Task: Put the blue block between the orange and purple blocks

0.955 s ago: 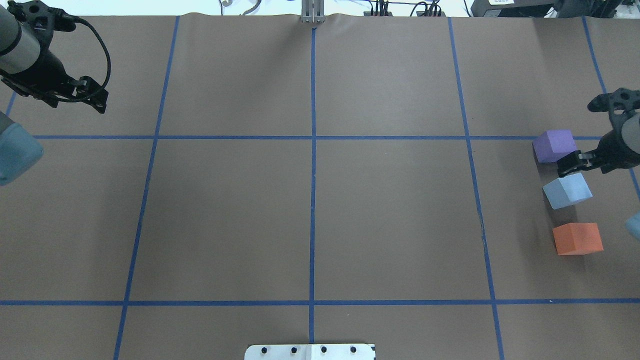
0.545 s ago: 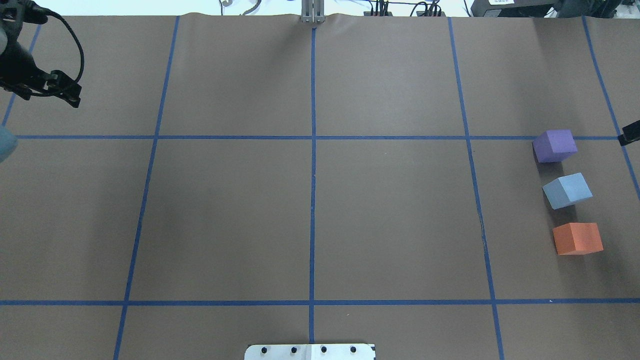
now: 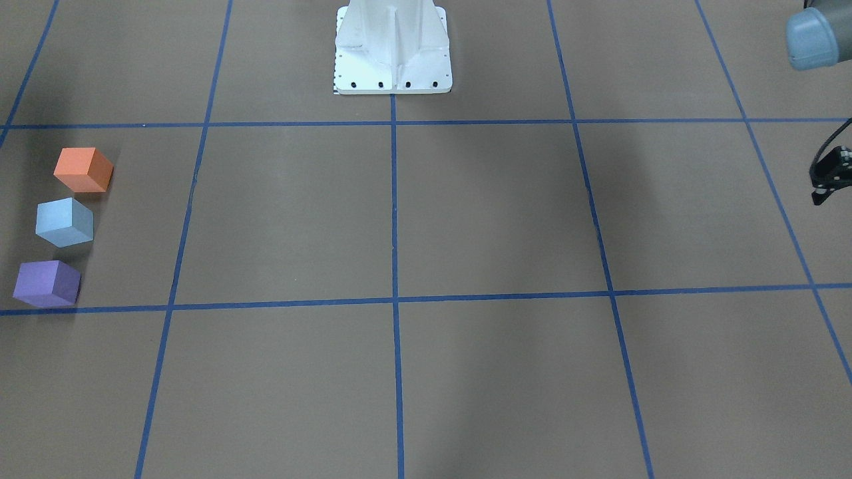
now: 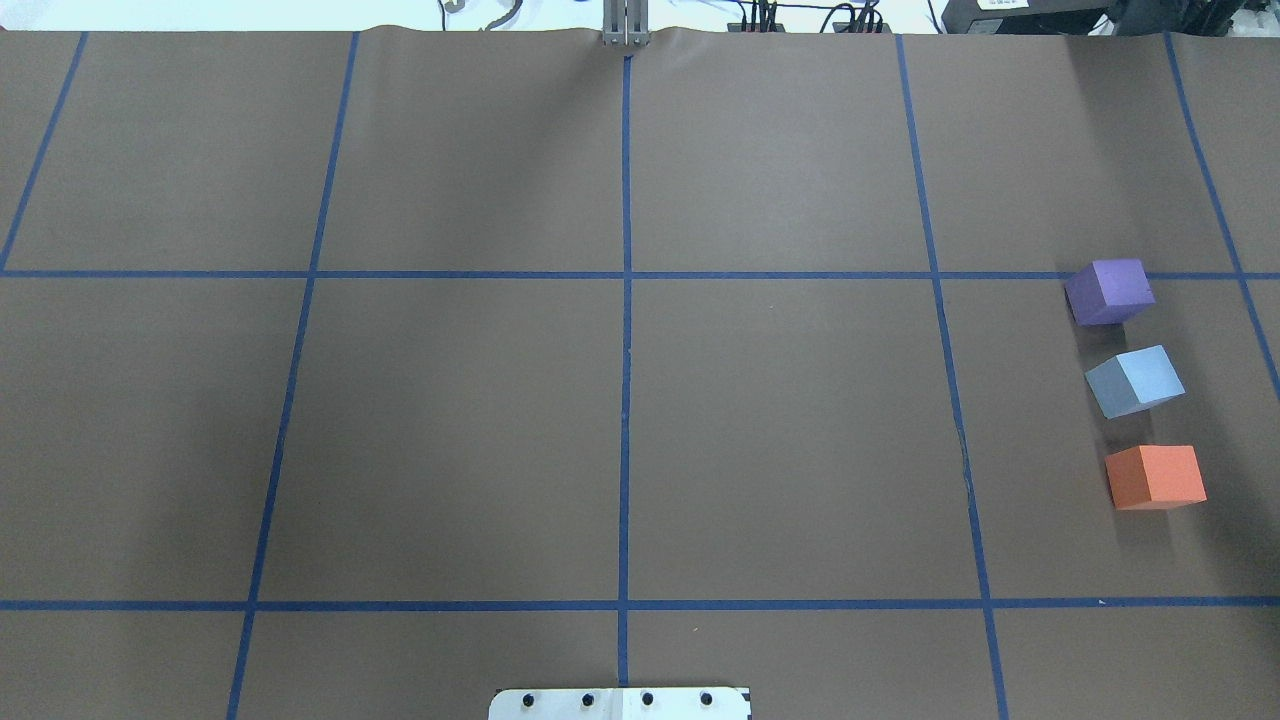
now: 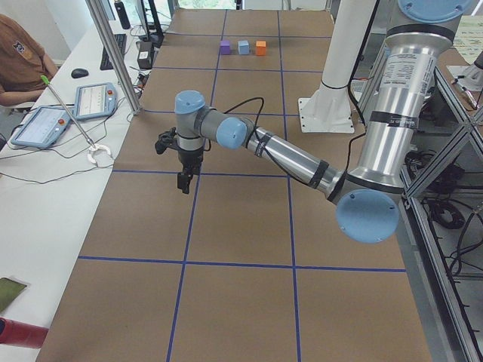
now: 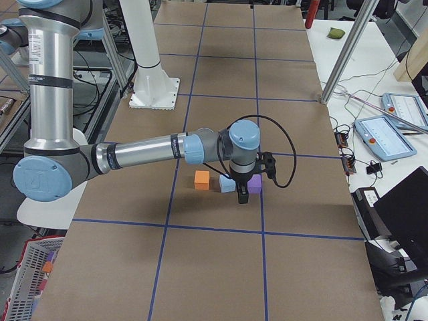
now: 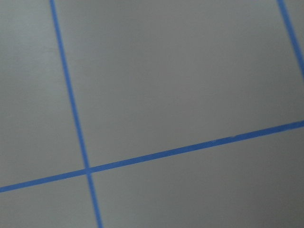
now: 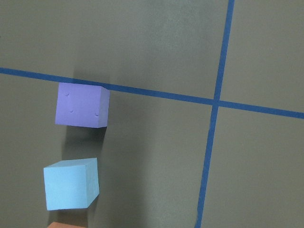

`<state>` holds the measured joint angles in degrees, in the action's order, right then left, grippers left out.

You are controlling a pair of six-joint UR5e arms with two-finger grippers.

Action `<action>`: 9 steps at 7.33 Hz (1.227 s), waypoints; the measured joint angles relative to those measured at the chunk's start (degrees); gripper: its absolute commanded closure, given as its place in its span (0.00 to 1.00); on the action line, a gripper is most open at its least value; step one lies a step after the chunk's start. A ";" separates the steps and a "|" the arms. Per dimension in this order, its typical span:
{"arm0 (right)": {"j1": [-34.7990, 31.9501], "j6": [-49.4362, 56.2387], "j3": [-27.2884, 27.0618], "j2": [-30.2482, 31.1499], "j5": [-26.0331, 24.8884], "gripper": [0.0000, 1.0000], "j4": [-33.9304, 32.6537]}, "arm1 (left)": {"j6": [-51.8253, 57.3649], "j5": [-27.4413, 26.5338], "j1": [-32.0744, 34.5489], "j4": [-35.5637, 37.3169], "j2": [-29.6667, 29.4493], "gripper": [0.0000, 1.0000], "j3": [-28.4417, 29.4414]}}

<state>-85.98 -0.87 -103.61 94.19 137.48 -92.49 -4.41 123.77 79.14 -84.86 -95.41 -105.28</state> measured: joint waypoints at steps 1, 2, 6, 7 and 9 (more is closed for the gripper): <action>-0.33 0.18 0.44 0.16 1.01 0.00 0.02 | 4.42 3.03 3.59 -0.15 2.36 0.00 0.48; -0.45 0.26 0.75 0.10 1.39 0.00 0.07 | 9.21 5.39 7.07 -0.44 4.76 0.00 1.54; -0.88 -0.28 2.12 0.36 1.38 0.00 0.79 | 13.24 6.32 10.16 -5.02 8.16 0.00 9.27; -1.09 -0.30 2.40 0.37 1.39 0.00 0.81 | 13.13 6.47 10.20 -6.81 8.13 0.00 10.71; -1.59 -0.26 2.64 0.35 1.32 0.00 0.81 | 12.78 6.72 10.20 -7.93 7.77 0.00 11.21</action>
<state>-87.58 -1.13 -100.97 94.54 138.80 -91.67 8.37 130.49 89.33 -92.79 -87.65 -94.07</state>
